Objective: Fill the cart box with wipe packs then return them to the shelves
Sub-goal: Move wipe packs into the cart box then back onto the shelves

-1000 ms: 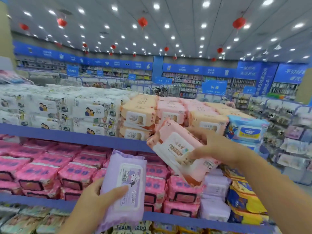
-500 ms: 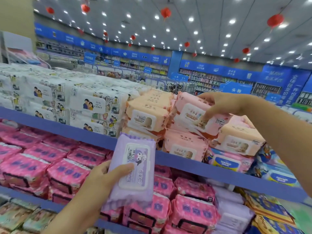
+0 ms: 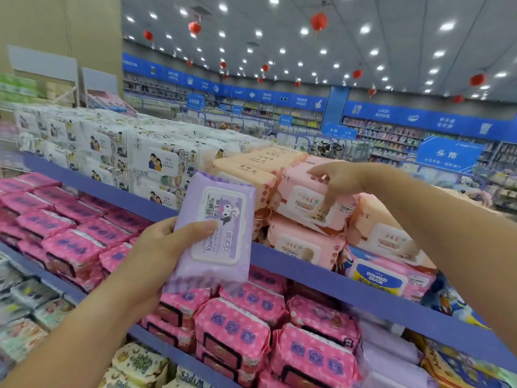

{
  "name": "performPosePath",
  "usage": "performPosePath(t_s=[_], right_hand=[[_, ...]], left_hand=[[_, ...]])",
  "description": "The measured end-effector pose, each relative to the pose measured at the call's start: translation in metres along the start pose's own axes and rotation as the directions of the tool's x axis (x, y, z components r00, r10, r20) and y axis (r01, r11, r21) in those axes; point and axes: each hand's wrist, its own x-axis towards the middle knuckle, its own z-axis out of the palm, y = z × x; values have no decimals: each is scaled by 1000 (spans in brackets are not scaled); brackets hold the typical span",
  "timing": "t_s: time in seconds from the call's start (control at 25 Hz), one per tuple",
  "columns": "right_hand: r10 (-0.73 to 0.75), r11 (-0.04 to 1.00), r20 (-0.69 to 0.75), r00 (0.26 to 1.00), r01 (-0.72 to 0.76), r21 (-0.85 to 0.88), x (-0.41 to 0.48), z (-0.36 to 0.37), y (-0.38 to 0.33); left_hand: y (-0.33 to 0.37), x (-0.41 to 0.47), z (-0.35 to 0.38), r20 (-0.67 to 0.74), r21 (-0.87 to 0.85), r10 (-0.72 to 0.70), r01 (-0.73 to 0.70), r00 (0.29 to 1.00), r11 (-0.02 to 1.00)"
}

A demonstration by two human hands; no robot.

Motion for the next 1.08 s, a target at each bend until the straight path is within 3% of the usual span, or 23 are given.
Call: performPosePath(t_s=[0.2,0.44,0.56,0.64,0.72,0.84,0.88,0.96,1.08], right_hand=[[-34,946,-82,996,5,-326,3,22,-5],[-133,976,-231,964,87,-200,-28,25,-18],[-243,965,-351,904,189,-183,-51,27,-41],[-277,960,-431,859,265,-88,-71,34,-55],[-239,929,-443,864,336,154,-92,46,-64],[-243,746,-326,914,390,540,-126,71,-69],[-231,713,-295,927,368,597,-137,79,-65],[-173,751,-296,939,320,577,-160,95,-47],[41,809,-357,933,179,561,-203,130,-4]], left_hand=[[-2,-5,8,-54,11,-5,6,999,1000],[10,4,0,-38,38,7,-5,999,999],[16,12,-6,-18,36,4,-3,1000,999],[17,17,-9,26,48,9,-10,1000,999],[13,25,-5,129,119,6,-22,992,993],[2,31,10,298,295,-34,-58,954,954],[-2,32,20,363,341,-51,-82,930,937],[-11,33,45,467,386,-75,-126,881,914],[-37,27,95,606,482,-189,-168,773,860]])
